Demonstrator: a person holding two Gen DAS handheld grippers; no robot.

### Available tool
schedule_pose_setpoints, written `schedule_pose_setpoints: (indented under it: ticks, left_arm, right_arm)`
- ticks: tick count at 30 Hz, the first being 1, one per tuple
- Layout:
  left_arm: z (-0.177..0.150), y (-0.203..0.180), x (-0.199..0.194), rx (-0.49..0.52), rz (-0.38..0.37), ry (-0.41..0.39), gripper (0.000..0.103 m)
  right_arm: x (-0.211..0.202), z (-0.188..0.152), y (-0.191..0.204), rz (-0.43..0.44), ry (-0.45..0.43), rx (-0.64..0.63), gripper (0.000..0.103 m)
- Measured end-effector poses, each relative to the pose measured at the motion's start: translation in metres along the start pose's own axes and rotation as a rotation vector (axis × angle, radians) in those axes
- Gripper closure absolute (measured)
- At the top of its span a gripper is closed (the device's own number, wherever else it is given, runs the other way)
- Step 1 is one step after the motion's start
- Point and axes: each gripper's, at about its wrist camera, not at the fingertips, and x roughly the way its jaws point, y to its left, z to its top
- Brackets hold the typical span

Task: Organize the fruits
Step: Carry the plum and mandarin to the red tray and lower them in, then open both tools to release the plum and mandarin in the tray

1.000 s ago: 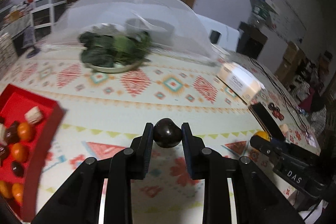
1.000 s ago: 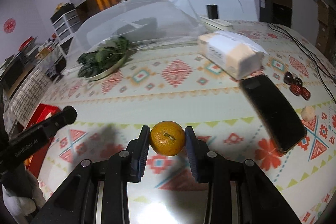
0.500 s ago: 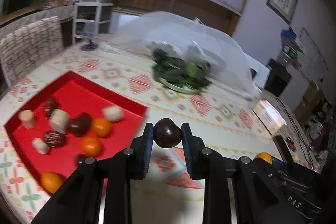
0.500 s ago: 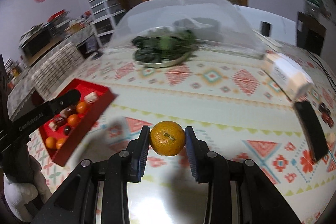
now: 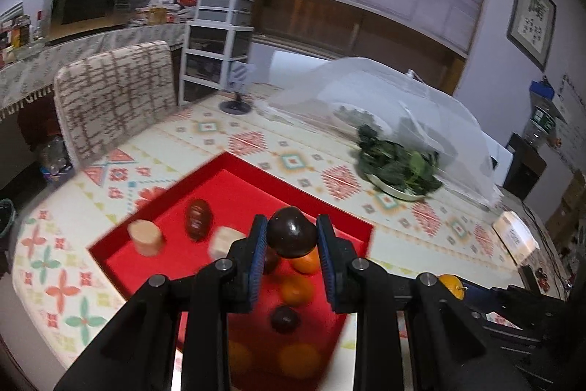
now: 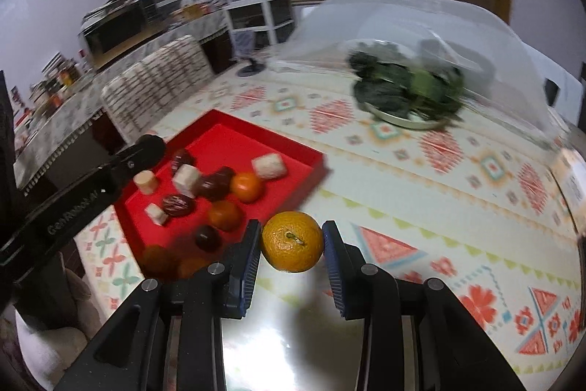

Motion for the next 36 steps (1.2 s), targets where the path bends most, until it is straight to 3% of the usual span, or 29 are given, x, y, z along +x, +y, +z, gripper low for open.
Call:
schedule_pose_setpoints:
  ticks: [6, 17, 32, 34, 36]
  left_arm:
    - [0.02, 0.025, 0.01, 0.007, 0.047, -0.004, 0.077]
    - [0.037, 0.06, 0.053, 0.008, 0.103, 0.056, 0.077]
    - [0.036, 0.077, 0.086, -0.029, 0.127, 0.122, 0.076]
    - [0.036, 0.079, 0.086, -0.035, 0.13, 0.122, 0.072]
    - [0.037, 0.081, 0.082, -0.046, 0.134, 0.109, 0.056]
  right_arm:
    - [0.023, 0.021, 0.029, 0.041, 0.002, -0.041, 0.066]
    - [0.089, 0.05, 0.045, 0.135, 0.065, -0.013, 0.066]
    - [0.148, 0.064, 0.05, 0.156, 0.143, -0.003, 0.065]
    - [0.15, 0.065, 0.051, 0.16, 0.145, -0.002, 0.065]
    - [0.151, 0.066, 0.052, 0.169, 0.14, 0.001, 0.065]
